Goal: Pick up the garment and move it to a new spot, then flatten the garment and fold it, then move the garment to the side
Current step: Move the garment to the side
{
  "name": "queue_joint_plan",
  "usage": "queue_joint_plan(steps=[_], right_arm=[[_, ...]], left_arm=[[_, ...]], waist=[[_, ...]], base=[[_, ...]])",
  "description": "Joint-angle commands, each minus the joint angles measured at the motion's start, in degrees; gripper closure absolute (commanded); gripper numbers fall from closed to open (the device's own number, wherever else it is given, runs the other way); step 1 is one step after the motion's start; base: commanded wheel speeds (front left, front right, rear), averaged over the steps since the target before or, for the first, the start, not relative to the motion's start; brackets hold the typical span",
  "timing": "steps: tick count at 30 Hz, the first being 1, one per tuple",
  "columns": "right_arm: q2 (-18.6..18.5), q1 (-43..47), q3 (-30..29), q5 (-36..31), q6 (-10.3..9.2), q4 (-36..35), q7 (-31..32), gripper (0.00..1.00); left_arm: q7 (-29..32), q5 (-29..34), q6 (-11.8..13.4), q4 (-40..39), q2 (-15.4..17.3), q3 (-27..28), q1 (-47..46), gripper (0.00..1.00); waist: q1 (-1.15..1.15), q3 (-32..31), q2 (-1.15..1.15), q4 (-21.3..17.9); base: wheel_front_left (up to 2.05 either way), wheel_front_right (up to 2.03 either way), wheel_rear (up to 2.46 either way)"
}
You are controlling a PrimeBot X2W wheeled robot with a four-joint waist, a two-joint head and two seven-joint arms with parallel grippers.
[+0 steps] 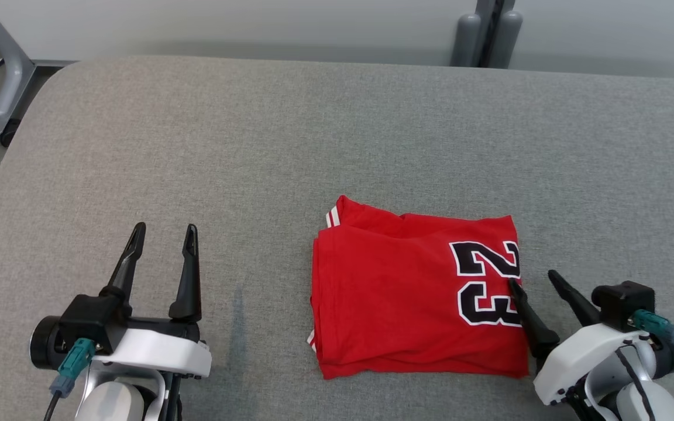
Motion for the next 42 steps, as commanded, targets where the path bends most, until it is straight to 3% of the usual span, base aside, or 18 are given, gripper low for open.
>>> queue_joint_plan(steps=[1, 8, 9, 10, 12, 17, 25, 36, 42], right_arm=[[-0.4, -0.8, 0.4, 0.6, 0.01, 0.7, 0.2, 0.00], [-0.8, -4.1, 5.7, 3.6, 0.01, 9.0, 1.9, 0.00], [-0.6, -4.4, 6.4, 4.2, 0.01, 9.8, 2.4, 0.11], [-0.6, -4.5, 7.0, 4.7, 0.01, 10.4, 2.8, 0.54], [-0.6, -5.1, 8.1, 5.6, 0.01, 11.6, 3.3, 1.00], [-1.3, -6.4, 9.3, 6.8, 0.00, 12.4, 1.9, 1.00], [-4.4, -6.8, 7.9, 7.4, -0.12, 10.8, -0.7, 1.00], [-10.2, -5.4, -0.2, 6.5, 0.00, 9.0, -2.8, 1.00], [-11.0, -8.9, -3.4, 6.7, 0.00, 6.8, -4.0, 1.00]], left_arm=[[-0.4, -0.1, -0.3, 0.3, 0.2, 0.1, -1.4, 0.00], [-1.5, -0.1, -1.0, 2.5, -0.7, 0.1, -3.6, 0.00], [-1.6, -0.2, -1.0, 2.6, -0.8, 0.1, -3.8, 0.00], [-1.8, -0.2, -1.1, 2.8, -0.9, 0.2, -3.8, 0.00], [-1.9, -0.2, -1.1, 3.2, -0.9, 0.3, -3.6, 0.00], [-2.1, 0.1, -1.1, 3.8, -0.7, 0.7, -3.4, 0.00], [-2.1, 0.2, -0.4, 3.4, 0.2, 1.6, -2.7, 0.00], [-2.0, 0.7, 0.2, 2.0, 1.2, 1.8, -4.4, 0.00], [-1.1, 1.5, 0.5, -0.7, 2.7, 1.7, -6.2, 0.00]], waist=[[0.00, 0.8, 0.00, 0.8], [0.00, 2.2, 0.00, 1.8], [0.00, 2.3, 0.00, 1.8], [0.00, 2.5, 0.00, 1.8], [0.00, 2.5, 0.00, 1.7], [0.00, 2.2, 0.00, 0.3], [0.00, 2.0, 0.00, -6.1], [0.00, 4.1, 0.00, -13.5], [0.00, 7.1, 0.00, -17.6]], base=[[0.00, 0.00, 0.00], [0.00, 0.00, 0.00], [0.00, 0.00, 0.00], [0.00, 0.00, 0.00], [0.00, 0.00, 0.00], [0.00, 0.00, 0.00], [0.00, 0.00, 0.00], [0.00, 0.00, 0.00], [0.00, 0.00, 0.00]])
